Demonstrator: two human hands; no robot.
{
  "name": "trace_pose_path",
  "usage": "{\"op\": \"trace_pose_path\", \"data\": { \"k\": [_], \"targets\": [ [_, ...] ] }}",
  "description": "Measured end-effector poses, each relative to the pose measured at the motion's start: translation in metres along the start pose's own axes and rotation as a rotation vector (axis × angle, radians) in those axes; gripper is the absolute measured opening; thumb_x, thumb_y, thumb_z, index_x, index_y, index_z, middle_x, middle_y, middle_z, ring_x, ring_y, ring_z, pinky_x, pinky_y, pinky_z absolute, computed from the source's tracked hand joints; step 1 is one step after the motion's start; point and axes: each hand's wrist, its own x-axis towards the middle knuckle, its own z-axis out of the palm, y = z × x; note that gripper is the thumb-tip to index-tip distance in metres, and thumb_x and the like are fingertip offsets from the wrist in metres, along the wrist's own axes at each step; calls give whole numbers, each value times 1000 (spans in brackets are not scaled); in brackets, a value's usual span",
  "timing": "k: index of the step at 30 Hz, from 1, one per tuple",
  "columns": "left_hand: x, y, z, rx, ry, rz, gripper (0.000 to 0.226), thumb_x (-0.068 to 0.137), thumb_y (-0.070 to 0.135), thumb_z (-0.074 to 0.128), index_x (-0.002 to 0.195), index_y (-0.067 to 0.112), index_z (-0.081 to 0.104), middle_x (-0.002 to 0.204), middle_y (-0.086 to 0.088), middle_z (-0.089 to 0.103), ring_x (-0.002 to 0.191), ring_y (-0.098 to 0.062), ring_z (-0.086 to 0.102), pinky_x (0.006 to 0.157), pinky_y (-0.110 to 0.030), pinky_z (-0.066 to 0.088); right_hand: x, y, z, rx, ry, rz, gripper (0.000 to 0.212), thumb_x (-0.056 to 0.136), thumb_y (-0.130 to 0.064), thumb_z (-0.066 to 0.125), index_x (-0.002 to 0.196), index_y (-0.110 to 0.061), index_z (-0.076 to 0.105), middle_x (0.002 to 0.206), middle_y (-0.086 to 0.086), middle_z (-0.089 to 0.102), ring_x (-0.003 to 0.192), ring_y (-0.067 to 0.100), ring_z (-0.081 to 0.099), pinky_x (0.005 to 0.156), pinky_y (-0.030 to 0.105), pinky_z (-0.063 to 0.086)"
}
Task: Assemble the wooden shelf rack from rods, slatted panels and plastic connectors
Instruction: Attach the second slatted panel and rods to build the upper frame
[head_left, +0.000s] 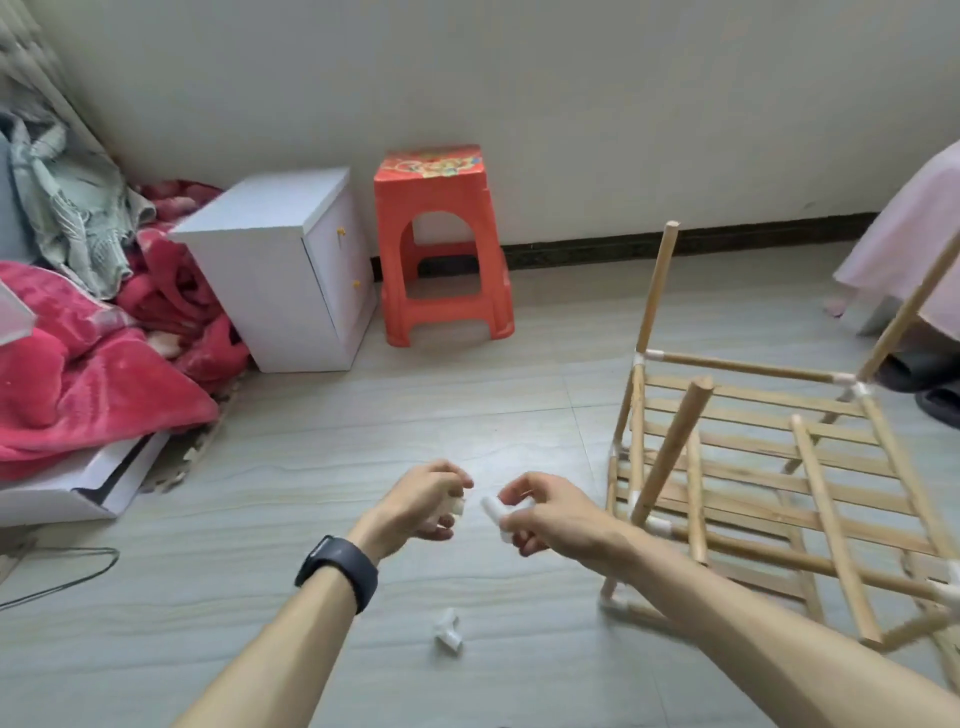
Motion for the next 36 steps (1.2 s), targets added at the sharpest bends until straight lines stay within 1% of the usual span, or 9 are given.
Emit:
{"op": "trace_pose_path", "data": {
  "k": [2, 5, 10, 17, 19, 24, 28, 33, 36],
  "targets": [
    [-29, 39, 8, -73, -101, 104, 12, 86, 22, 65, 94, 17, 72, 77, 0, 53, 52, -16, 46, 48, -25, 41, -31, -26, -17, -17, -3, -73, 25, 85, -1, 66, 109, -9, 62, 83, 10, 66, 61, 12, 63, 62, 25, 55],
    [-67, 83, 29, -38, -215, 257, 36, 78, 45, 73, 100, 16, 75, 75, 5, 51, 55, -17, 43, 51, -29, 32, -80, -47, -45, -71, 20, -157, 27, 83, -13, 69, 110, -17, 65, 83, 6, 71, 65, 9, 67, 63, 23, 55],
    [-107, 119, 86, 190, -317, 408, 41, 84, 45, 74, 105, 11, 72, 84, -7, 56, 55, -14, 46, 50, -26, 34, -153, -42, -99, 61, 97, -258, 25, 78, -32, 77, 102, -27, 71, 84, 6, 72, 69, 14, 67, 66, 26, 55],
    [-115, 119, 165, 179, -460, 506, 30, 91, 45, 71, 112, 23, 72, 83, 0, 71, 56, -7, 52, 48, -18, 38, -190, -9, -149, 373, 130, -133, 49, 84, -27, 77, 123, -4, 59, 104, 14, 70, 84, 21, 66, 65, 28, 52],
    [-112, 115, 181, 185, -444, 530, 33, 90, 50, 70, 111, 25, 74, 89, -1, 74, 59, -3, 57, 51, -16, 42, -197, -1, -156, 429, 109, -103, 53, 83, -32, 74, 128, -7, 62, 112, 17, 67, 91, 25, 62, 67, 29, 52],
    [-107, 105, 201, 117, -310, 573, 31, 90, 52, 69, 101, 23, 72, 74, 14, 72, 61, 4, 63, 53, -10, 44, -202, 9, -166, 487, 96, -108, 52, 80, -46, 71, 126, -20, 70, 99, 9, 72, 77, 16, 59, 66, 27, 50],
    [-105, 104, 211, 40, -230, 540, 38, 87, 55, 68, 98, 19, 70, 77, 17, 73, 64, 5, 65, 54, -9, 46, -195, 13, -168, 462, 170, -124, 57, 77, -36, 77, 129, -19, 63, 116, 15, 71, 86, 17, 65, 70, 29, 53],
    [-100, 102, 212, 37, -211, 497, 38, 88, 55, 68, 95, 17, 70, 71, 20, 71, 61, 7, 64, 51, -9, 44, -186, 17, -167, 421, 272, -136, 33, 93, -27, 69, 125, -26, 63, 110, 9, 76, 87, 18, 67, 69, 29, 54],
    [-96, 96, 208, 40, -247, 468, 28, 91, 49, 68, 98, 22, 72, 75, 12, 72, 60, 3, 64, 52, -10, 44, -184, 21, -168, 401, 294, -168, 28, 95, -22, 68, 121, -32, 68, 107, 5, 76, 87, 18, 69, 72, 28, 55]
  ]
}}
